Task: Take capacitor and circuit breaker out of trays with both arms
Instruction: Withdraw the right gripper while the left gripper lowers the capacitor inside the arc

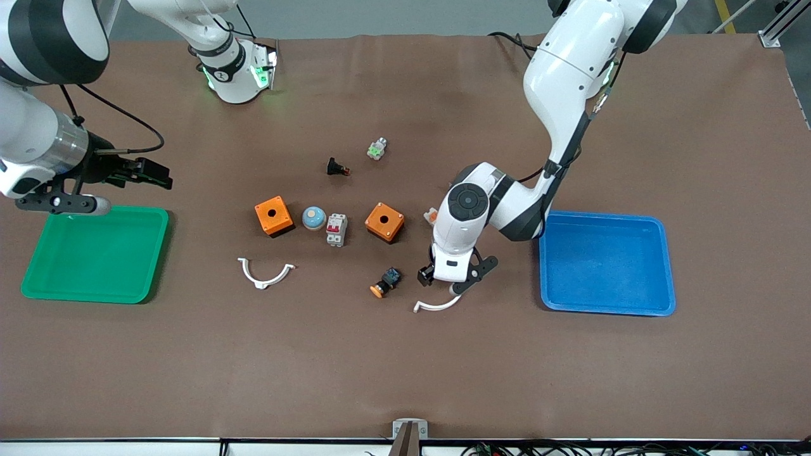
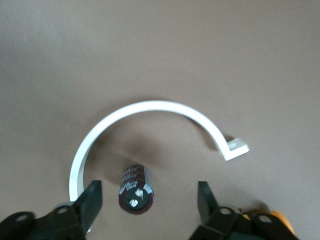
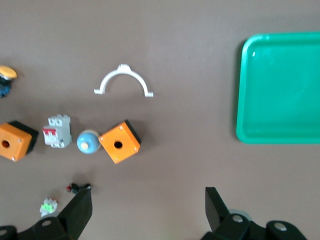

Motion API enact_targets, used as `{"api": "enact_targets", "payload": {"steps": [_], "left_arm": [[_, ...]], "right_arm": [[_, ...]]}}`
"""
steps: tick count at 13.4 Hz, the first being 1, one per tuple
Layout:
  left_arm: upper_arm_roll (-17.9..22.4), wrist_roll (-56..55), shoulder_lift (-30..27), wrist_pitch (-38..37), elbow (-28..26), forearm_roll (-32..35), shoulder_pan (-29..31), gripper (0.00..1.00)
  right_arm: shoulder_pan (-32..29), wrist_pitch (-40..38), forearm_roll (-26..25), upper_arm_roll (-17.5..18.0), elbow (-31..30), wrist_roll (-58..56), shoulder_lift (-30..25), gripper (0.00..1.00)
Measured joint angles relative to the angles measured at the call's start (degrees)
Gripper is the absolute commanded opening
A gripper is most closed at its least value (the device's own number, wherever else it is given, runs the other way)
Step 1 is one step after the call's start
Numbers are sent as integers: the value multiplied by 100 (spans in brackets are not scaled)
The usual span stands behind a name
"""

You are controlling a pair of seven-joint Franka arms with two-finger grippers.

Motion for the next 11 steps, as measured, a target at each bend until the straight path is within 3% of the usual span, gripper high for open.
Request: {"api": "enact_targets", "payload": {"steps": [5, 11], "left_arm": [[59, 1366, -854, -1068, 268, 325, 594, 100], [70, 2744, -1928, -1773, 263, 332, 1456, 100]], "right_arm": [[-93, 53, -26, -10, 774, -107, 51, 100], [-187, 50, -29, -15, 965, -119, 141, 100]]}}
